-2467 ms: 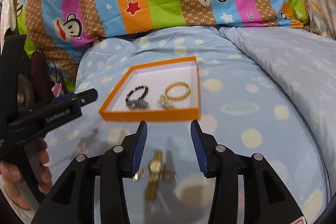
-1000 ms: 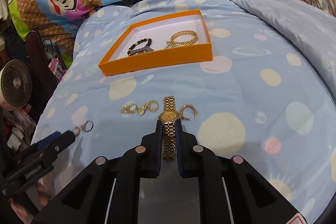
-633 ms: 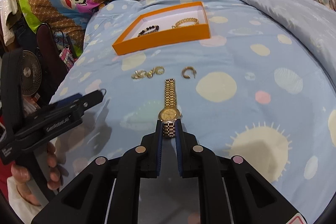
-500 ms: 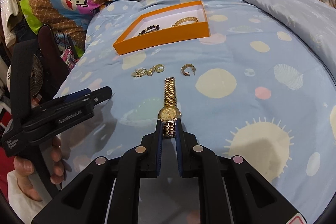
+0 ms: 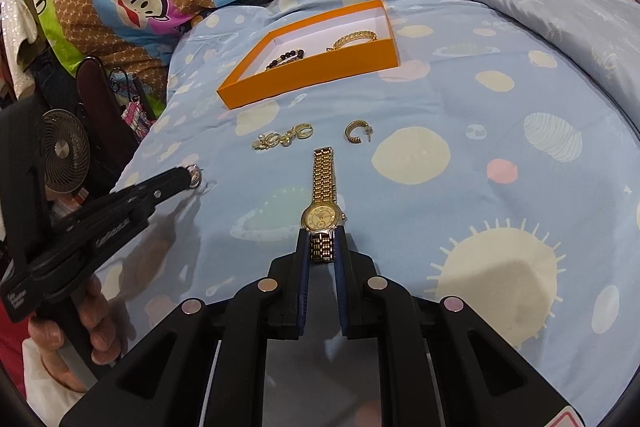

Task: Organize jewelry
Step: 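Grasp the silver hoop ring with the left tool while the right tool holds the gold watch, then carry the ring and gold watch into the orange box and release both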

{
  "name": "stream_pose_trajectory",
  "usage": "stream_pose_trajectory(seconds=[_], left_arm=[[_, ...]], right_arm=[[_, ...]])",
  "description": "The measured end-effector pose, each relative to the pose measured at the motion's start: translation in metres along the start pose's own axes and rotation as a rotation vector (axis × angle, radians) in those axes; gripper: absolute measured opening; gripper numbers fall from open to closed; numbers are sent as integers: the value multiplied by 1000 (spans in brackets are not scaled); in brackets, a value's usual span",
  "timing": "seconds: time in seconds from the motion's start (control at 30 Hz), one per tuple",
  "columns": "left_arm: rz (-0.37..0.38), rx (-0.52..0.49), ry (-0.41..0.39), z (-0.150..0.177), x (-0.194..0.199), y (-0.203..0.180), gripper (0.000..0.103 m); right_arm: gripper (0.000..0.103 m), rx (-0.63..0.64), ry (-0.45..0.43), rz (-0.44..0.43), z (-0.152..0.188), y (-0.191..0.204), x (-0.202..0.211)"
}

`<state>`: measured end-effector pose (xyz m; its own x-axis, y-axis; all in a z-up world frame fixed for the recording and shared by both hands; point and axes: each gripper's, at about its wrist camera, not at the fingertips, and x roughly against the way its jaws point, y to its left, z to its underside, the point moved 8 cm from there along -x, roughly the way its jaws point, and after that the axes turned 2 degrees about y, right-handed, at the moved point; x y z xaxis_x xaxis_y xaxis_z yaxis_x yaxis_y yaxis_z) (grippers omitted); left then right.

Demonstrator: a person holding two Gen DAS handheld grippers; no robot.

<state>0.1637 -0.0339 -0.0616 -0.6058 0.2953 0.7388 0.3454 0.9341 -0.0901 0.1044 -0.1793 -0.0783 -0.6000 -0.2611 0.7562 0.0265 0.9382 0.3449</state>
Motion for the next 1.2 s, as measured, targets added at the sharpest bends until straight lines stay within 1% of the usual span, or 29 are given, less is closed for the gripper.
stream_pose_trajectory(seconds=[0.13, 0.3, 0.63, 0.77, 0.9, 1.03, 1.2], left_arm=[[8, 23, -15, 7, 13, 4, 5], [11, 42, -18, 7, 25, 7, 5], [4, 43, -55, -20, 42, 8, 5], [3, 43, -69, -41, 42, 9, 5], [-6, 28, -95, -72, 38, 7, 5], [1, 29, -107, -105, 27, 8, 5], [-19, 22, -123, -145, 5, 8, 5]], right_arm=[[11, 1, -7, 2, -1, 0, 1], [11, 5, -48, 4, -7, 3, 14], [11, 36, -127, 11, -41, 10, 44], [11, 52, -156, 14, -67, 12, 46], [11, 66, -178, 15, -101, 13, 43], [11, 80, -195, 16, -138, 14, 35], [11, 86, -210, 15, -182, 16, 17]])
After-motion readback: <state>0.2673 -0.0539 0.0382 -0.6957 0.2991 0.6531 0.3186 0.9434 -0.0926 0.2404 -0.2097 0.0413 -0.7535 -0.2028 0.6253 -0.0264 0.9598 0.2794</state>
